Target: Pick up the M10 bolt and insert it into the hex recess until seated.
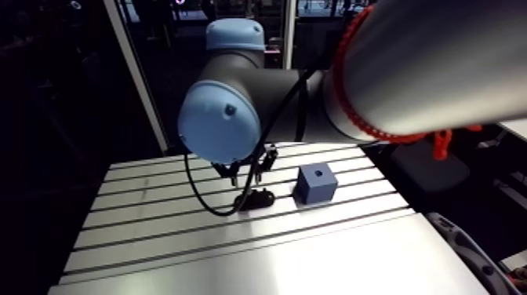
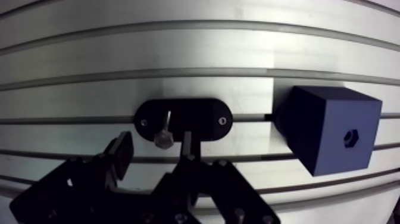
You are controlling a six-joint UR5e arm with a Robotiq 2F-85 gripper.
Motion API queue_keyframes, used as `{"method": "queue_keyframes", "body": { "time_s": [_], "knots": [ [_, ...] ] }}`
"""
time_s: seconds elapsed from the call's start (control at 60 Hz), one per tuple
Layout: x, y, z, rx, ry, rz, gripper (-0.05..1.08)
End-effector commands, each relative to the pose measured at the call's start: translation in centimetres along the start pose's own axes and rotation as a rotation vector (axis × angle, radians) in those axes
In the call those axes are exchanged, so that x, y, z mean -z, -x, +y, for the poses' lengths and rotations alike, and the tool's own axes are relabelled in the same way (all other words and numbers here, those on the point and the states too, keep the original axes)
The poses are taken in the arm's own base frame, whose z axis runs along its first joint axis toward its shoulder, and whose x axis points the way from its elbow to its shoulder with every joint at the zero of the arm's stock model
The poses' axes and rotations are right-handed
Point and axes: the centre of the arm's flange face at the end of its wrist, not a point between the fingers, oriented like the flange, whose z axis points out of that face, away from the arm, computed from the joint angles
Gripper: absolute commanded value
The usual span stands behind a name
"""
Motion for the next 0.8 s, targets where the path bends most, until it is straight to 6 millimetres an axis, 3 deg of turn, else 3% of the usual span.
{"method": "queue_keyframes", "body": {
  "time_s": [0.017,0.8],
  "knots": [
    [-0.4,0.2,0.0,0.030,0.000,-0.009,0.46],
    [-1.8,0.0,0.2,0.038,-0.005,-0.034,0.46]
  ]
}}
